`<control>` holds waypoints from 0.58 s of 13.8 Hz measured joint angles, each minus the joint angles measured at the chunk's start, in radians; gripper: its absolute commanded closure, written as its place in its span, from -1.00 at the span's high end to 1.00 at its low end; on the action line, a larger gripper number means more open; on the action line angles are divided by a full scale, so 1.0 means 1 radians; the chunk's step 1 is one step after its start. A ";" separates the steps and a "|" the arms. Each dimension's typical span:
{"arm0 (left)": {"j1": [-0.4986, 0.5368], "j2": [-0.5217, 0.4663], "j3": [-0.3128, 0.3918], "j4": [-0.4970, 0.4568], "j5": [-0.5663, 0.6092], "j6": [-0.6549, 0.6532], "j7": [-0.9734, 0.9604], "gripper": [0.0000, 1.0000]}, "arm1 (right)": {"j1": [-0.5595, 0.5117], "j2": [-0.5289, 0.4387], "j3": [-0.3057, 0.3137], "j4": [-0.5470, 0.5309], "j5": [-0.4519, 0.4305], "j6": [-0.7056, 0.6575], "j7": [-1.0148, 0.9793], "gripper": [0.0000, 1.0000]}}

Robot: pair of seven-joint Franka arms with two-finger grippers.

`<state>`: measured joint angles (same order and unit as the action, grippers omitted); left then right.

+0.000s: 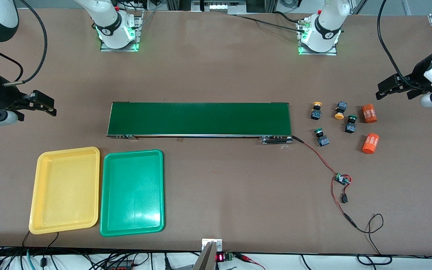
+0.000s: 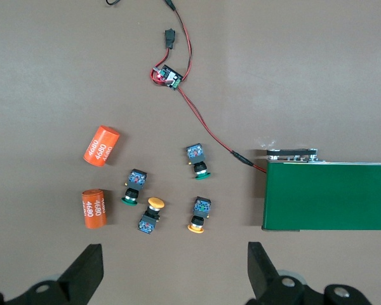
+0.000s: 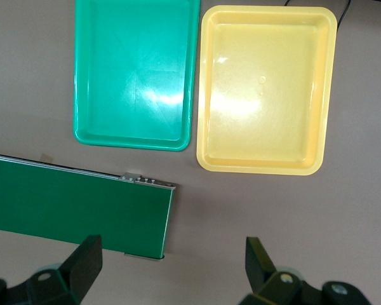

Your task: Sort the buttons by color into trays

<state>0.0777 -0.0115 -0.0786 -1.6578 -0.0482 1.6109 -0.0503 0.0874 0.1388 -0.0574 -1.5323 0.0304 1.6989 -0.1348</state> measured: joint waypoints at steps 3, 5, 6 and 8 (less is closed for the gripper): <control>0.000 -0.004 -0.002 0.000 0.000 0.000 0.000 1.00 | 0.000 0.000 0.000 0.000 0.000 0.000 0.000 1.00; 0.000 -0.007 -0.002 0.000 0.000 0.000 -0.001 1.00 | 0.000 0.000 0.000 0.000 0.000 0.000 0.000 1.00; 0.001 -0.007 -0.002 -0.001 0.000 -0.006 -0.001 1.00 | 0.000 0.000 0.000 0.000 0.000 0.000 0.000 1.00; 0.001 -0.003 -0.001 -0.012 0.000 -0.038 -0.003 1.00 | 0.000 0.000 0.000 0.000 0.000 0.000 0.000 1.00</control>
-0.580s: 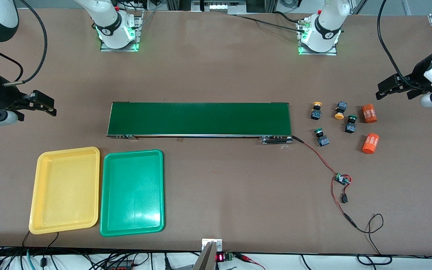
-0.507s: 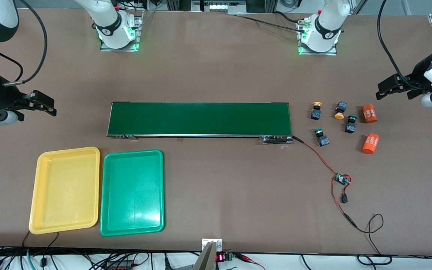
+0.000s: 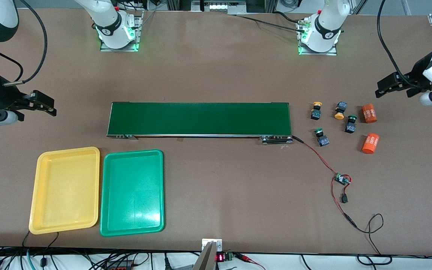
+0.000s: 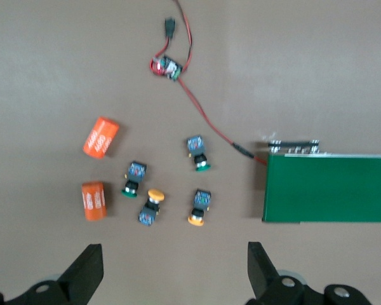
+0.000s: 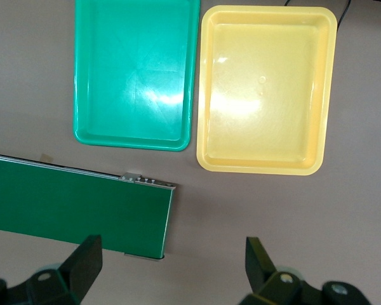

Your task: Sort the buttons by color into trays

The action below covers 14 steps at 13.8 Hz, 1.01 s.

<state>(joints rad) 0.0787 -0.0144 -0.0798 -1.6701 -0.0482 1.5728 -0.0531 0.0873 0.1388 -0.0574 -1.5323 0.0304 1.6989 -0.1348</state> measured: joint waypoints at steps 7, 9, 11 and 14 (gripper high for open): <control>-0.004 0.107 -0.003 -0.079 0.000 0.063 0.000 1.00 | 0.000 0.009 0.000 0.000 0.000 0.013 0.001 1.00; -0.004 0.150 -0.003 -0.132 0.000 0.127 0.000 1.00 | -0.002 0.021 0.000 0.000 0.000 0.017 0.001 1.00; -0.004 0.180 -0.003 -0.174 0.000 0.202 0.000 1.00 | -0.002 0.027 0.000 0.000 0.000 0.020 0.001 1.00; -0.023 0.194 -0.009 -0.195 0.000 0.258 0.003 1.00 | 0.000 0.026 0.000 0.000 0.000 0.021 0.001 1.00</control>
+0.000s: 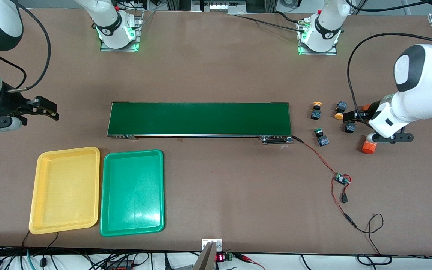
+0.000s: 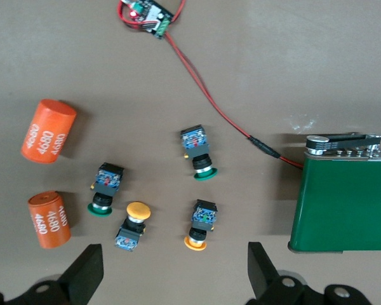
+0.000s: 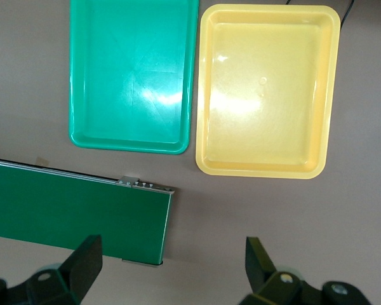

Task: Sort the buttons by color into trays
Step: 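Reach the left gripper down and grasp a green-ring push button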

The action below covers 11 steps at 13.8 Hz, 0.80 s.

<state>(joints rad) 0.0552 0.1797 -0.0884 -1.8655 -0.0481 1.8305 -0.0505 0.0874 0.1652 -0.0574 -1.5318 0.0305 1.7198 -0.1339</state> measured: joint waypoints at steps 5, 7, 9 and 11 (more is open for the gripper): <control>-0.028 0.094 -0.003 -0.012 0.000 0.059 -0.002 1.00 | 0.000 0.000 0.000 0.000 0.000 0.001 0.000 1.00; -0.028 0.148 -0.001 -0.015 0.000 0.092 -0.014 1.00 | 0.000 0.000 0.000 0.000 0.000 0.001 0.000 1.00; -0.028 0.197 0.001 -0.017 0.000 0.110 -0.099 1.00 | 0.000 0.001 0.000 0.000 0.000 0.001 0.000 1.00; -0.034 0.238 0.000 -0.018 0.000 0.128 -0.195 1.00 | -0.001 0.012 0.000 -0.001 0.000 0.000 0.000 1.00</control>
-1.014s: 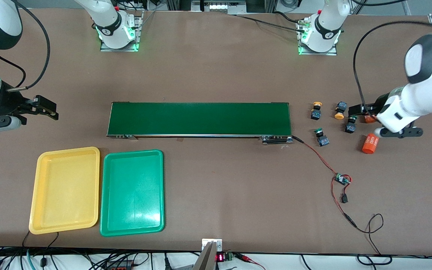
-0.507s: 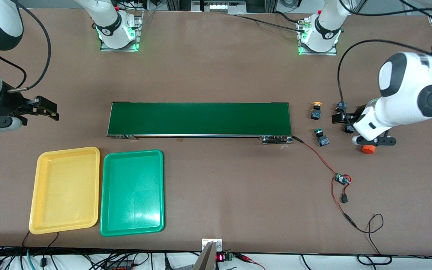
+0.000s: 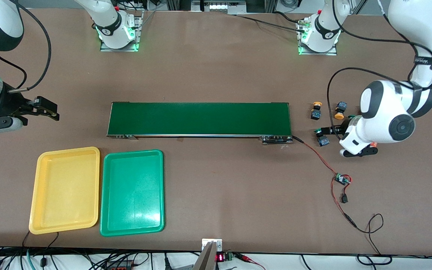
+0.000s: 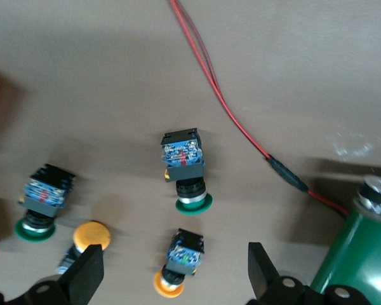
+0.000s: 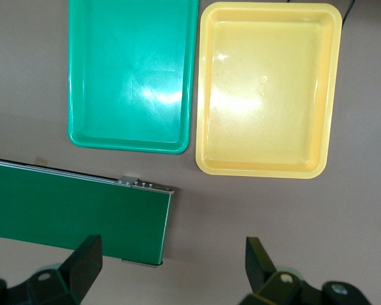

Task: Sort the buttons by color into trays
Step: 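Reach the left gripper down and grasp a green-ring push button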

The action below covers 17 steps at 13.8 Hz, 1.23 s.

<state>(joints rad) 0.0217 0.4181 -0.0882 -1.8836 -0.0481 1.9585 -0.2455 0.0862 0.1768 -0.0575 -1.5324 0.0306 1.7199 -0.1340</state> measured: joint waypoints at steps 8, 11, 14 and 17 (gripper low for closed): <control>-0.018 0.132 0.006 -0.002 0.049 0.158 -0.059 1.00 | 0.000 0.052 0.000 -0.001 0.000 -0.030 -0.002 1.00; -0.018 0.144 0.008 -0.002 0.080 0.188 -0.059 0.92 | -0.001 0.054 0.000 -0.001 0.000 -0.054 -0.002 1.00; -0.018 0.153 0.009 -0.002 0.082 0.196 -0.060 0.82 | -0.001 0.056 0.000 -0.001 0.000 -0.056 -0.002 1.00; -0.018 0.166 0.010 -0.010 0.082 0.224 -0.061 0.33 | -0.003 0.057 -0.001 -0.001 0.000 -0.057 -0.002 1.00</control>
<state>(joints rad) 0.0037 0.5838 -0.0785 -1.8933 0.0339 2.1823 -0.3068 0.0831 0.2339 -0.0582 -1.5329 0.0302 1.6627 -0.1362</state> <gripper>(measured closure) 0.070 0.000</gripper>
